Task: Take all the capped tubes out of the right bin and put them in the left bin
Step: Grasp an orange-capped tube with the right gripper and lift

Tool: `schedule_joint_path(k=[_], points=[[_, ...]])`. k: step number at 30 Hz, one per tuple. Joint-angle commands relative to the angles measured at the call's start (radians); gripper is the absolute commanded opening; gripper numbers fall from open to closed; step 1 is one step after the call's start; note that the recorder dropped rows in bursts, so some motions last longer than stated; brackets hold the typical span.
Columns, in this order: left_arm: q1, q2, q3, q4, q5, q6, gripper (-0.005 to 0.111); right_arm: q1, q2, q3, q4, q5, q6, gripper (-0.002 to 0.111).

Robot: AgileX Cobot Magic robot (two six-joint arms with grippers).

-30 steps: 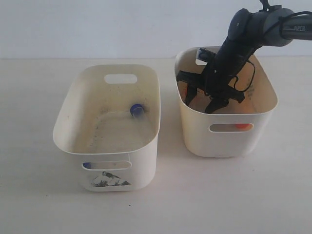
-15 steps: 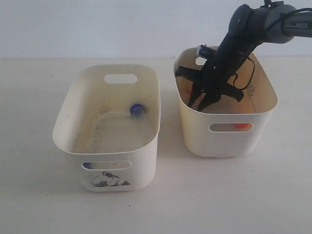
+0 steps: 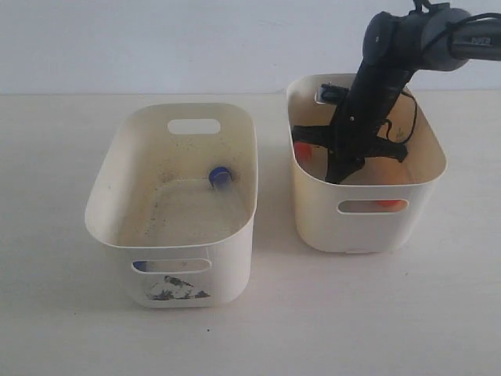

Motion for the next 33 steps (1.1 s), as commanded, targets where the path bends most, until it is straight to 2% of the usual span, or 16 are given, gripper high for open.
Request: schedule_joint_path(k=[1, 2, 4, 6, 7, 12, 27, 33], points=[[-0.005, 0.000, -0.004, -0.003, -0.001, -0.010, 0.004, 0.000, -0.043, 0.005, -0.009, 0.005, -0.046, 0.002], [-0.005, 0.000, -0.004, -0.003, -0.001, -0.010, 0.004, 0.000, -0.049, 0.005, -0.009, 0.005, -0.054, 0.005], [-0.005, 0.000, -0.004, -0.003, -0.001, -0.010, 0.004, 0.000, -0.063, 0.005, 0.004, 0.007, -0.058, 0.032], [-0.005, 0.000, -0.004, -0.003, -0.001, -0.010, 0.004, 0.000, -0.061, 0.005, 0.023, 0.007, -0.055, 0.052], [-0.005, 0.000, -0.004, -0.003, -0.001, -0.010, 0.004, 0.000, -0.054, 0.005, 0.032, 0.005, -0.055, 0.054], [-0.005, 0.000, -0.004, -0.003, -0.001, -0.010, 0.004, 0.000, -0.038, 0.005, 0.159, -0.054, -0.066, 0.054], [-0.005, 0.000, -0.004, -0.003, -0.001, -0.010, 0.004, 0.004, 0.006, 0.005, 0.215, -0.089, -0.083, 0.054], [-0.005, 0.000, -0.004, -0.003, -0.001, -0.010, 0.004, 0.039, 0.045, 0.005, 0.199, -0.068, -0.083, 0.054]])
